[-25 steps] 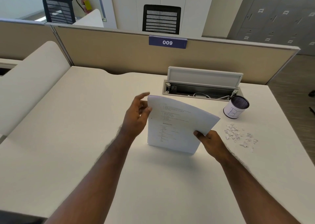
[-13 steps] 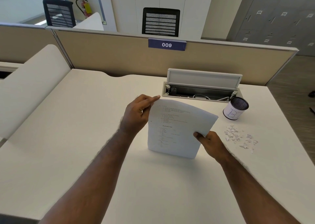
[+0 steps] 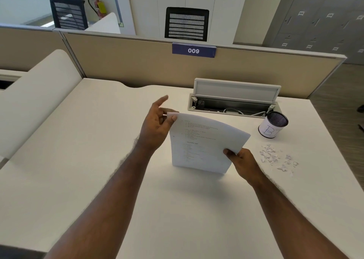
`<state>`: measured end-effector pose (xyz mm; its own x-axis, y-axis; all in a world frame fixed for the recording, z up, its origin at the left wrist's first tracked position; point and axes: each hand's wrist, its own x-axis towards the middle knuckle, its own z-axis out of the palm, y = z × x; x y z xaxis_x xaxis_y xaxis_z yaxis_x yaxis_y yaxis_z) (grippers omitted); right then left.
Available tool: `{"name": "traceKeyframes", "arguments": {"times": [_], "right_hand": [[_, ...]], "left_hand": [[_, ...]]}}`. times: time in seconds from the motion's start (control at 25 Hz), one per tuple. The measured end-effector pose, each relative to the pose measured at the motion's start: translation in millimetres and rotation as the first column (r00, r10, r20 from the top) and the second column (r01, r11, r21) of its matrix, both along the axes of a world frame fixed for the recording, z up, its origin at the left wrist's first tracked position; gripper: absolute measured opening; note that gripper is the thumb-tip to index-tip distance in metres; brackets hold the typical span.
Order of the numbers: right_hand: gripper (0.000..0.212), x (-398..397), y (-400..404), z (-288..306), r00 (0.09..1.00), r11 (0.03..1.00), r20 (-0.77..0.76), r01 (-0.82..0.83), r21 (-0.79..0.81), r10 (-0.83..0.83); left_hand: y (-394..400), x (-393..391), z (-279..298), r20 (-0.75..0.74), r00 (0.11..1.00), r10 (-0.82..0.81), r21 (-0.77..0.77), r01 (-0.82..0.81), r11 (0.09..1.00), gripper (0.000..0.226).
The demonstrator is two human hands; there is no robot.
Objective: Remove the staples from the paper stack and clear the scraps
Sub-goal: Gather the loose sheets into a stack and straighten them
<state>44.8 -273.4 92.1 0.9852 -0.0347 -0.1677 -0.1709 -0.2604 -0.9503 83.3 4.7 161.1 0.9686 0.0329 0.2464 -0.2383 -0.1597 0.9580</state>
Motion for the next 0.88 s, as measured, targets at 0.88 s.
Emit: {"name": "traceKeyframes", "arguments": {"times": [0.88], "right_hand": [[0.025, -26, 13, -33, 0.947, 0.949, -0.317, 0.051, 0.312, 0.053]], "left_hand": [[12, -14, -77, -0.594, 0.797, -0.110, -0.114, 0.052, 0.992, 0.019]]}}
